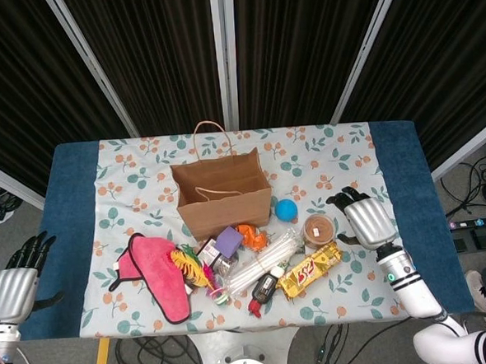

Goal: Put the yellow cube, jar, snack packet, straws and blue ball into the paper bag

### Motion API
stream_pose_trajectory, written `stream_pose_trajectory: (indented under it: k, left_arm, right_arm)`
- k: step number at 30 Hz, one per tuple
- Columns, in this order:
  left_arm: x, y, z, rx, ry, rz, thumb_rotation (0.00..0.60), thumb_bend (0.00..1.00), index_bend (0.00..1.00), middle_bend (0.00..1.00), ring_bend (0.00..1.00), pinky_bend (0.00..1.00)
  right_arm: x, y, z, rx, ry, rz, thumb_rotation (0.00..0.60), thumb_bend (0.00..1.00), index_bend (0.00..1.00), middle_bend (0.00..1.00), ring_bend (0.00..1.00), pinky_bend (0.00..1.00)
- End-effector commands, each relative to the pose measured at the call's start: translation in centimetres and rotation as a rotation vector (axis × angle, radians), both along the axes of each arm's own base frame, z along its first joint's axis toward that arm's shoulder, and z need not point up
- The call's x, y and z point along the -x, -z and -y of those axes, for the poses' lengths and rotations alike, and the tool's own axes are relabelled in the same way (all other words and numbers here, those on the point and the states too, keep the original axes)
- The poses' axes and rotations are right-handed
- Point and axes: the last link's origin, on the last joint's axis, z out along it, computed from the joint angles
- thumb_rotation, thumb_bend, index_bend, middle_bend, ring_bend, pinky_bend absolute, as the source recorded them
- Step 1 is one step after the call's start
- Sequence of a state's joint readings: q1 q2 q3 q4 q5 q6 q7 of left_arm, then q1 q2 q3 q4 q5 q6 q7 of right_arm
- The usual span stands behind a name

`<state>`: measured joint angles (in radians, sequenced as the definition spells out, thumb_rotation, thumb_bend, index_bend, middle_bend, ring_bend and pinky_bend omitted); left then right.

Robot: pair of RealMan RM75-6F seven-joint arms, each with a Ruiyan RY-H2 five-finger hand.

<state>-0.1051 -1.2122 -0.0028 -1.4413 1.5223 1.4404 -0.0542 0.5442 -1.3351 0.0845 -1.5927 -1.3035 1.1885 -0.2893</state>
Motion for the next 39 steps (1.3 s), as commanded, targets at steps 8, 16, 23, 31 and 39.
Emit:
stream_pose_trajectory:
  k: [8,16,23,31,39]
  left_arm:
    - [0.5,-0.3,-0.2,-0.001,-0.010,0.006,0.600,0.09,0.08,0.14,0.06,0.19]
    - [0.0,-0.8,0.1,-0.004,0.016,0.014,0.600,0.09,0.08,0.14,0.06,0.19]
    - [-0.2,-1.4,-0.1,-0.012,0.021,0.013,0.600,0.09,0.08,0.14,0.06,0.19]
    - [-0.1,-1.2,-0.1,-0.005,0.014,0.017,0.600,0.09,0.08,0.14,0.06,0.19]
    - [0.0,-1.3,-0.2,-0.007,0.014,0.015,0.600,0.09,0.08,0.14,0.06,0.19]
  right_arm:
    - [0.1,3.0,1.0,-0.087,0.111,-0.016,0.600,0.00,0.28,0.30,0.17,0.43]
    - [0.0,3.9,1.0,-0.128,0.158,-0.001,0.600,0.00,0.27,0.29,0.17,0.43]
    - [-0.5,4.4,0.7,-0.144,0.158,0.006,0.600,0.00,0.27,0.28,0.17,0.43]
    - [-0.5,4.5,1.2,-0.147,0.173,-0.011,0.600,0.00,0.24,0.24,0.10,0.43]
    - [-0.8,5.0,1.4,-0.160,0.163,-0.016,0.600,0.00,0.23,0.22,0.06,0.39]
